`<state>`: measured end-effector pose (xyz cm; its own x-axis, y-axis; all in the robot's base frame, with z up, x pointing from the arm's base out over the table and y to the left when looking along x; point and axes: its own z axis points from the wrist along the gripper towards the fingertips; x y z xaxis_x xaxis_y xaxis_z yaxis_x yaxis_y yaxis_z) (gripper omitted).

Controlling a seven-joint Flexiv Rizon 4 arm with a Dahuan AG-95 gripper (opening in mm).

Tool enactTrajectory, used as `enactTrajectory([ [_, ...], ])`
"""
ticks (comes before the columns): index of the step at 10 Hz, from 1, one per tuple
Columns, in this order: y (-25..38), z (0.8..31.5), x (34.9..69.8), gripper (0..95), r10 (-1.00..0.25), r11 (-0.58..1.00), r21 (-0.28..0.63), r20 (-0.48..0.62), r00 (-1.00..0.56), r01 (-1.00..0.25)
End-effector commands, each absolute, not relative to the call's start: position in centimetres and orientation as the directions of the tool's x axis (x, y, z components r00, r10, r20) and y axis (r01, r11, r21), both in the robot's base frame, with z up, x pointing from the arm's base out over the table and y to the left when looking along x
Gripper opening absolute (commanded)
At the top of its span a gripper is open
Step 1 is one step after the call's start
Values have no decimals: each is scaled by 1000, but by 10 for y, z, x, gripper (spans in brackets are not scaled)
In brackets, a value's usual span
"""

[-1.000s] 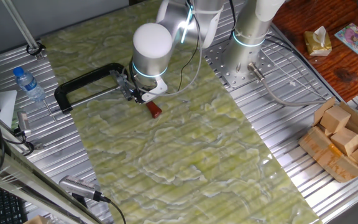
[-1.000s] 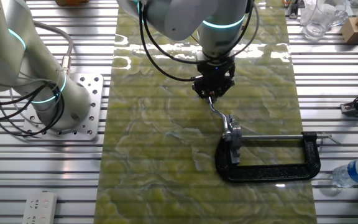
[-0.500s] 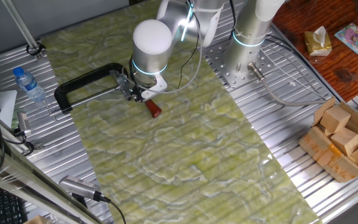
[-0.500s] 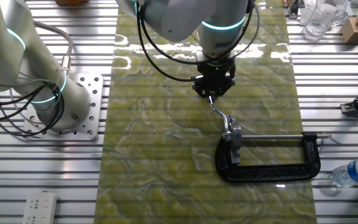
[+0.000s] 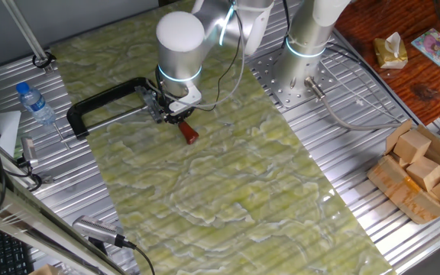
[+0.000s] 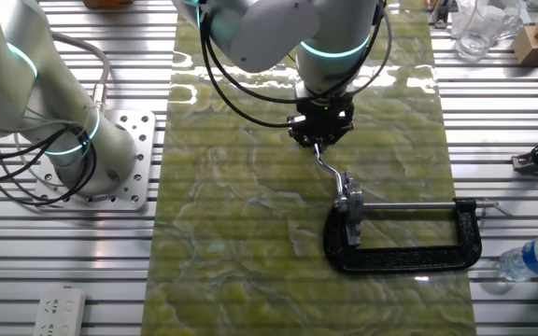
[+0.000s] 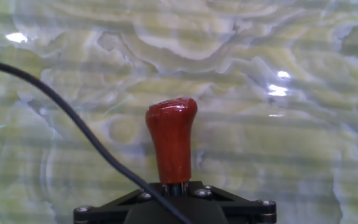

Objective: Pull up the lever

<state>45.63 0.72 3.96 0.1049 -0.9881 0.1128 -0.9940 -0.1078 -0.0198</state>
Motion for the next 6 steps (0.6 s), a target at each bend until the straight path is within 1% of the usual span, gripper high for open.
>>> enactTrajectory([
  [1, 7, 53, 457, 0, -989, -104, -17, 106, 102, -994],
  [6, 7, 59, 457, 0, -989, -112, -10, 101, 111, -994],
])
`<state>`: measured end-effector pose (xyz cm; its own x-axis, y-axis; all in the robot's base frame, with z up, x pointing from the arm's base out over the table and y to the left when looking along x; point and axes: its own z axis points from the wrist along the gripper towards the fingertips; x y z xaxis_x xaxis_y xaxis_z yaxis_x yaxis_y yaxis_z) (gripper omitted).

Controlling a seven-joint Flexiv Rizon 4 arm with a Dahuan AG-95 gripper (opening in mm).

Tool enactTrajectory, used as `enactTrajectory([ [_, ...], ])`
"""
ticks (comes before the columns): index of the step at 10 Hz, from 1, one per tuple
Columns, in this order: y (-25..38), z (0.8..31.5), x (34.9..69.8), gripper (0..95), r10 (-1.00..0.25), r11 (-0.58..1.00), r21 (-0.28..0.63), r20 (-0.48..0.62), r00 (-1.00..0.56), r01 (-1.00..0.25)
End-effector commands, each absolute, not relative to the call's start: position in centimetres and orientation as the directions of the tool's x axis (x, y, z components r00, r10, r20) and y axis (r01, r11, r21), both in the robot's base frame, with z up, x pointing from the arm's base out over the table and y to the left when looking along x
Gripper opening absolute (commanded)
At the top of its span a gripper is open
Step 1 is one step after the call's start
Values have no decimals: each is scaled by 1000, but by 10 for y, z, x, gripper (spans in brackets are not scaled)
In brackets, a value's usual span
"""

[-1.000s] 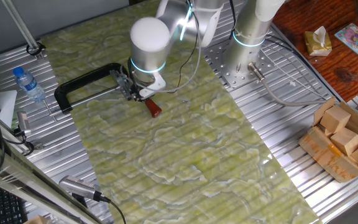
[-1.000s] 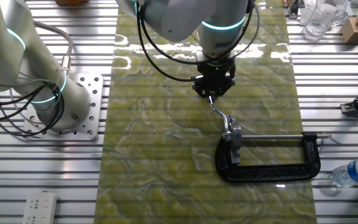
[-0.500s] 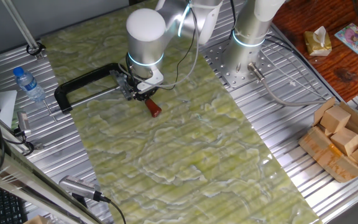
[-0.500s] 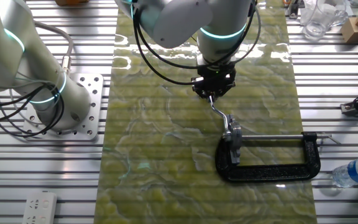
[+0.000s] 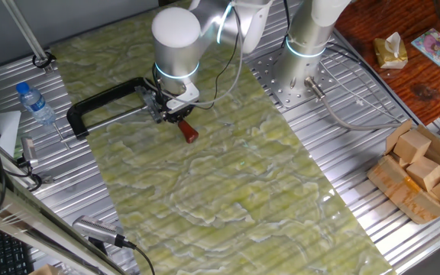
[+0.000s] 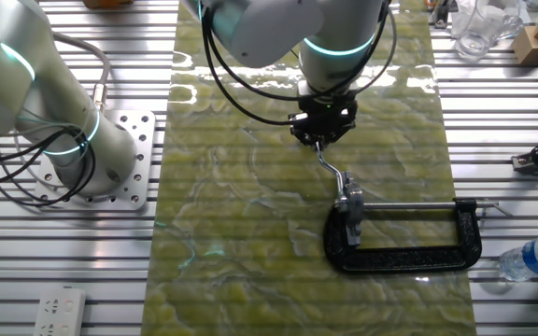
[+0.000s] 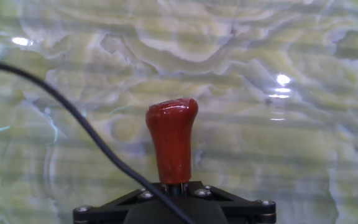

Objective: Pull up the lever

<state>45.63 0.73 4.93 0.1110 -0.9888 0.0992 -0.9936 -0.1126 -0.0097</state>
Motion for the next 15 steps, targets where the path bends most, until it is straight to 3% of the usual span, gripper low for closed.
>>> enactTrajectory([
  [1, 7, 60, 457, 0, -987, -121, -8, 103, 120, -993],
  [15, 4, 75, 457, 0, -980, -166, 4, 114, 166, -986],
])
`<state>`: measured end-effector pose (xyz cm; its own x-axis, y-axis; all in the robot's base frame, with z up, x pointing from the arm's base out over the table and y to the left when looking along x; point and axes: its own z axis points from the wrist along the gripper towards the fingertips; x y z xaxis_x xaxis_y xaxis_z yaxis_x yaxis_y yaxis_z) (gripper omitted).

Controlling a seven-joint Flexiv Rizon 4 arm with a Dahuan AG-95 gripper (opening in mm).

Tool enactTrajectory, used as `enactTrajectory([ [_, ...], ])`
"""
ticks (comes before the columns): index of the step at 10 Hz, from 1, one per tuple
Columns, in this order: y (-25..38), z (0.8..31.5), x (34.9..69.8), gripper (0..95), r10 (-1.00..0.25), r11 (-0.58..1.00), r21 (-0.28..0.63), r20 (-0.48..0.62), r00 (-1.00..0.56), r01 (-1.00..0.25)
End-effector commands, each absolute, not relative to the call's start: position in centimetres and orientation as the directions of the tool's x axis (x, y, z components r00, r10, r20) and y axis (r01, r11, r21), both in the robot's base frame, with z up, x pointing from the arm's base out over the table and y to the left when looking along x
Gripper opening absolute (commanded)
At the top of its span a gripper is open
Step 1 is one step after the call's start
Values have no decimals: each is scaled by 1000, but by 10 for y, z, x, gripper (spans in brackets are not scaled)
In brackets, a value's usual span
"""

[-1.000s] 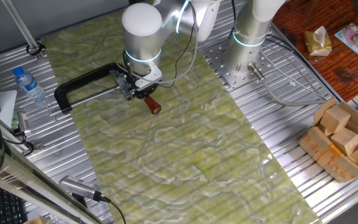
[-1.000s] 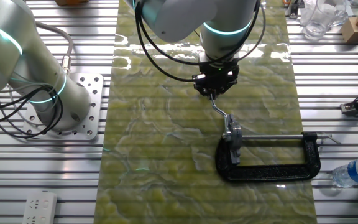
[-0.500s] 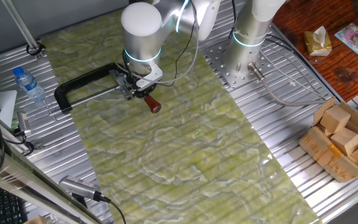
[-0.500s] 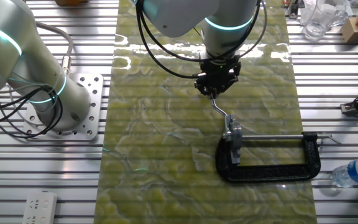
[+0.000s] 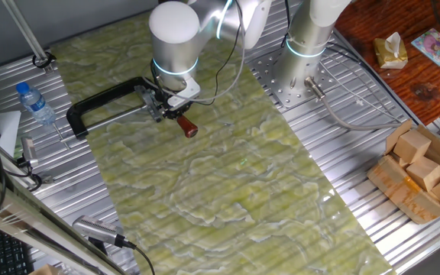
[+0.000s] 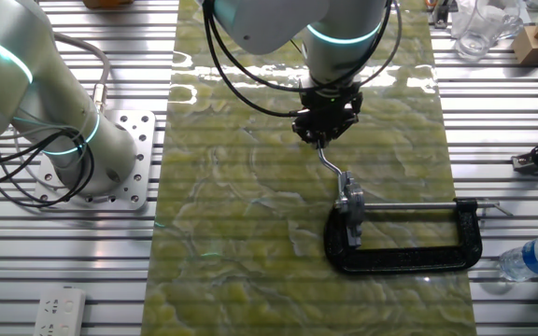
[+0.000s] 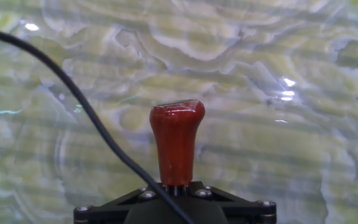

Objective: Pull up the lever

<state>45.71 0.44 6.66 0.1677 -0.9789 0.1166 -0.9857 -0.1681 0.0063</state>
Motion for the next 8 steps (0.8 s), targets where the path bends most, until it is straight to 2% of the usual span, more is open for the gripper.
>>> enactTrajectory([
  [1, 4, 76, 457, 0, -982, -159, 0, 105, 159, -987],
  [8, 5, 89, 457, 0, -989, -142, -14, 46, 141, -990],
])
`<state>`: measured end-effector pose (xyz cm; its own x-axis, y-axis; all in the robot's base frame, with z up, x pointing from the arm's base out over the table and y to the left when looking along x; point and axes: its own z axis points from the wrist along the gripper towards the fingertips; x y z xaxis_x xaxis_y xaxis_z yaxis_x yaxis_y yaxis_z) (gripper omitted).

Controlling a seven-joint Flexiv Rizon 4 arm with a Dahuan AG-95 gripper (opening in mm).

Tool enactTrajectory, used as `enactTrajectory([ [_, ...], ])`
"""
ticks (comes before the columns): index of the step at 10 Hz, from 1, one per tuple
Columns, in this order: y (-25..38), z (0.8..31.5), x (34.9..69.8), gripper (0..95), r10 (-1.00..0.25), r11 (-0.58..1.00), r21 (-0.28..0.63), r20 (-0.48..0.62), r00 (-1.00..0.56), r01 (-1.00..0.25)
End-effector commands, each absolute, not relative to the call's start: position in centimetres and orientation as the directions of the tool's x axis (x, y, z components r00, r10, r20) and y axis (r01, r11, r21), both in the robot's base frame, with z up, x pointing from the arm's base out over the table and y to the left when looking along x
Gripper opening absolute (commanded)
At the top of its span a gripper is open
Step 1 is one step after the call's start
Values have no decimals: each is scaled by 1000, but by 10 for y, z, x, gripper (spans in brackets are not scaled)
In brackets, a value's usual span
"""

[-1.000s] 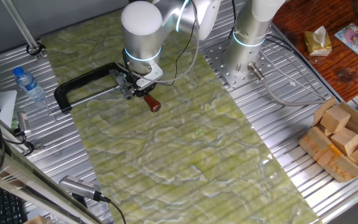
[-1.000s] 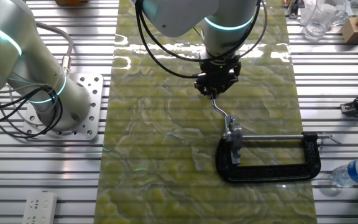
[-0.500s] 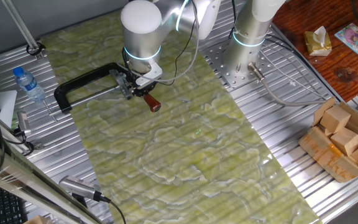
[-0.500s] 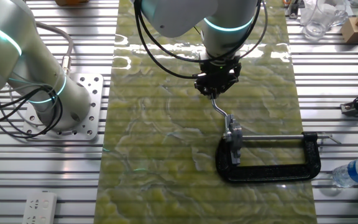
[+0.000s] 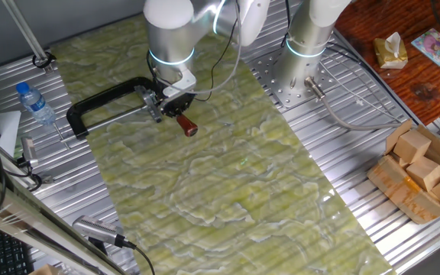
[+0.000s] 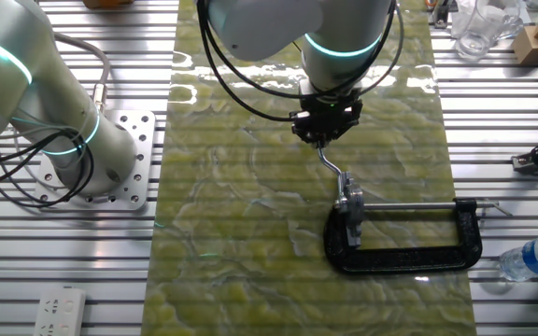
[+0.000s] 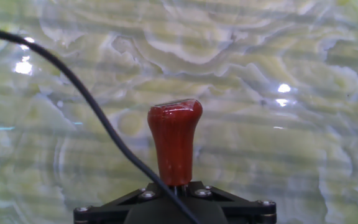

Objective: Pull up the lever

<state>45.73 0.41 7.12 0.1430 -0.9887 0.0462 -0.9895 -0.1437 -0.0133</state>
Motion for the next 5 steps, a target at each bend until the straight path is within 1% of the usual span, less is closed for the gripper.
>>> enactTrajectory([
  [1, 5, 91, 457, 0, -990, -139, -15, 39, 138, -990],
  [5, 6, 101, 456, 0, -994, -113, -32, -1, 113, -993],
])
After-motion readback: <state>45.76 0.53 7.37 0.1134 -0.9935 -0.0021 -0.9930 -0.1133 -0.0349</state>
